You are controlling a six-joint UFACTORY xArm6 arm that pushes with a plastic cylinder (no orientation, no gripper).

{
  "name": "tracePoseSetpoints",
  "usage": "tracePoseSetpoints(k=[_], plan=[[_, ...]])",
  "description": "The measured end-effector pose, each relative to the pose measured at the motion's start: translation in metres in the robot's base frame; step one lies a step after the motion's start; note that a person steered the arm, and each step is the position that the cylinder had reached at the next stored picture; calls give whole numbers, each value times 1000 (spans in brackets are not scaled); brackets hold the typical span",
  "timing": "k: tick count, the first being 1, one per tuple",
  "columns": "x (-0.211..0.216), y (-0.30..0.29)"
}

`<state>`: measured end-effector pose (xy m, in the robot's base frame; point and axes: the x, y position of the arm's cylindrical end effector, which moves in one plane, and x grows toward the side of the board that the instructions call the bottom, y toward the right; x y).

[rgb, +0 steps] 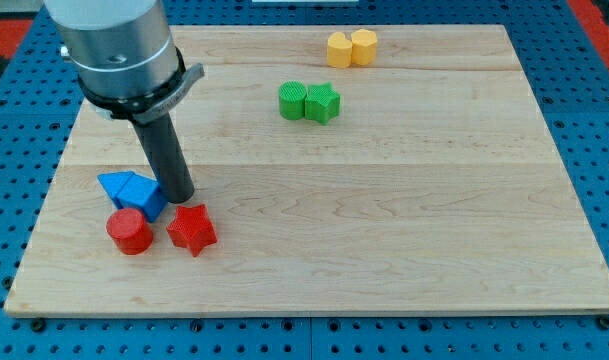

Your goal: Slide the blue cube to the top left of the red star

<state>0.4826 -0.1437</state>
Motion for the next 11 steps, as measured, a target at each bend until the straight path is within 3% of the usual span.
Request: tracePoseSetpoints(k=[2, 3, 4, 5, 9, 11], plan=[[-62, -29], [-52, -119], [7, -152], [47, -121], [30, -33], [11, -25]])
